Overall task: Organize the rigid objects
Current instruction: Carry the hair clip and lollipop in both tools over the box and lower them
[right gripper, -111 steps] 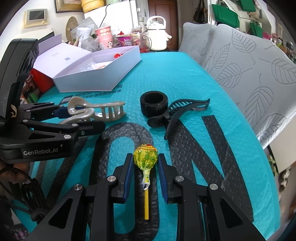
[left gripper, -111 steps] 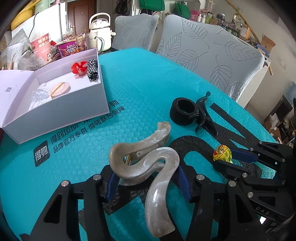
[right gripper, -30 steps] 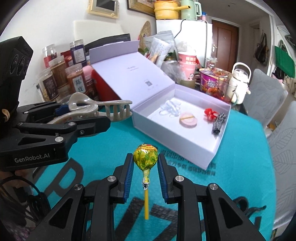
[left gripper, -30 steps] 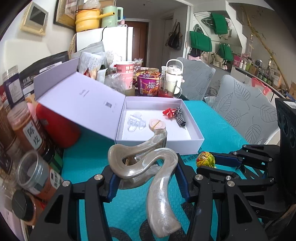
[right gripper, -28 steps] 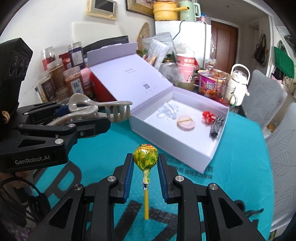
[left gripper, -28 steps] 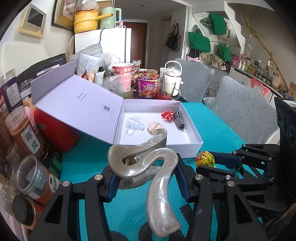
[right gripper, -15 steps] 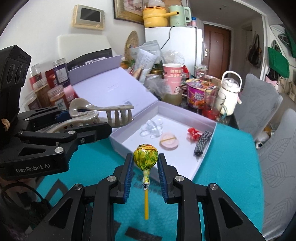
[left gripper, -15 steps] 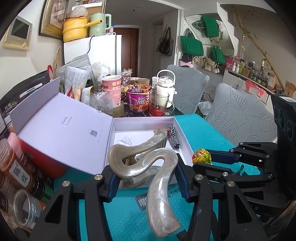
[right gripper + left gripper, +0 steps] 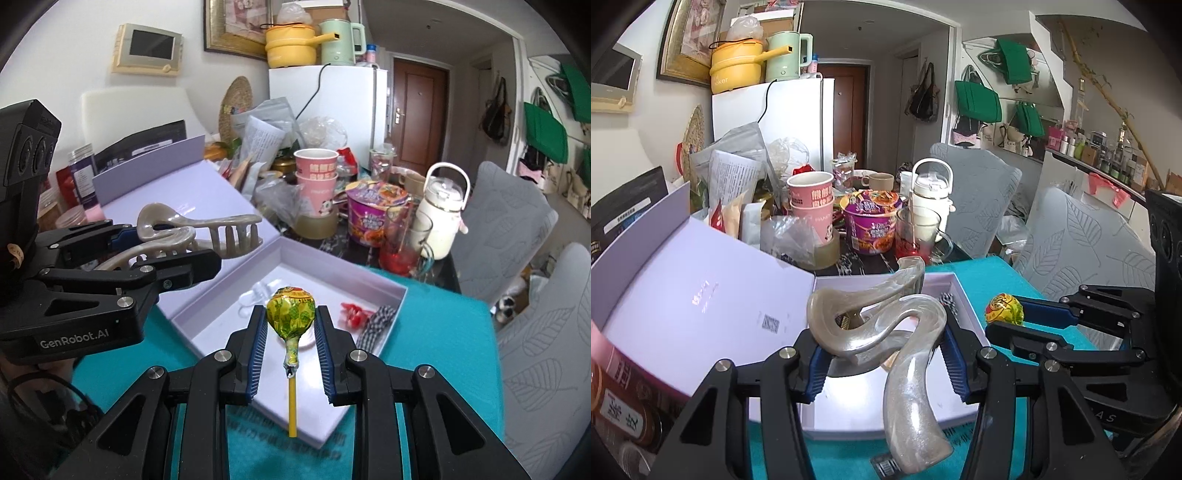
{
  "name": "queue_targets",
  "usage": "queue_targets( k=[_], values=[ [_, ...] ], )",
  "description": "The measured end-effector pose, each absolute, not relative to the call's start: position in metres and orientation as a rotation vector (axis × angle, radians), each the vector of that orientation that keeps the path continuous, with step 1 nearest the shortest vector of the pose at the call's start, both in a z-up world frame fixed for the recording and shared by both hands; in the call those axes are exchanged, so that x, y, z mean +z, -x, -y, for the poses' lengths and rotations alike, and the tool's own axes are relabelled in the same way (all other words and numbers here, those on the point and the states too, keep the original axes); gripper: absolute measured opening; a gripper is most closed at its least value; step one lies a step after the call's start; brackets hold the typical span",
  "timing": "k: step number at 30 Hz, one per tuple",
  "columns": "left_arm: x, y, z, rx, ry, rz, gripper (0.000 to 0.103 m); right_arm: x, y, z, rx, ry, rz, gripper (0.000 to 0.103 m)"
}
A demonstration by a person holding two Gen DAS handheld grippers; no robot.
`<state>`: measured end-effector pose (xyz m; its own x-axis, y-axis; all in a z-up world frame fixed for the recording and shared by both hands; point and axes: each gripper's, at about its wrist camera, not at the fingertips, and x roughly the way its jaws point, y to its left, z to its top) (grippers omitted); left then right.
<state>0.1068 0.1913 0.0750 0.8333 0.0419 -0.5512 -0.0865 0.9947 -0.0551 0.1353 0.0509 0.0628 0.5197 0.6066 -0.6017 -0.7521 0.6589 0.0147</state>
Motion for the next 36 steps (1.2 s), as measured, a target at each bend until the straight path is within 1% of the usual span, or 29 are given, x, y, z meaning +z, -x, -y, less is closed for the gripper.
queue_targets(
  k=[8,13,17,22,36],
  values=[
    [0.076,-0.137,-0.204,0.081,0.077,-0.567,0.052,0.073,-0.166,-0.061,0.804,0.238,-0.575,0.026],
    [0.071,-0.155,-0.219,0.125,0.101,-0.557,0.052,0.07,-0.185,-0.069,0.786,0.219,-0.584,0.026],
    [0.049,-0.167,-0.225,0.118,0.113,-0.615,0.052,0.056,-0.2,-0.07,0.758,0.177,-0.605,0.026],
    [0.027,-0.183,-0.23,0.097,0.124,-0.671,0.052,0.03,-0.217,-0.079,0.752,0.214,-0.674,0.026],
    [-0.023,-0.209,-0.213,0.055,0.066,-0.796,0.052,-0.014,-0.234,-0.092,0.758,0.283,-0.759,0.026]
  ],
)
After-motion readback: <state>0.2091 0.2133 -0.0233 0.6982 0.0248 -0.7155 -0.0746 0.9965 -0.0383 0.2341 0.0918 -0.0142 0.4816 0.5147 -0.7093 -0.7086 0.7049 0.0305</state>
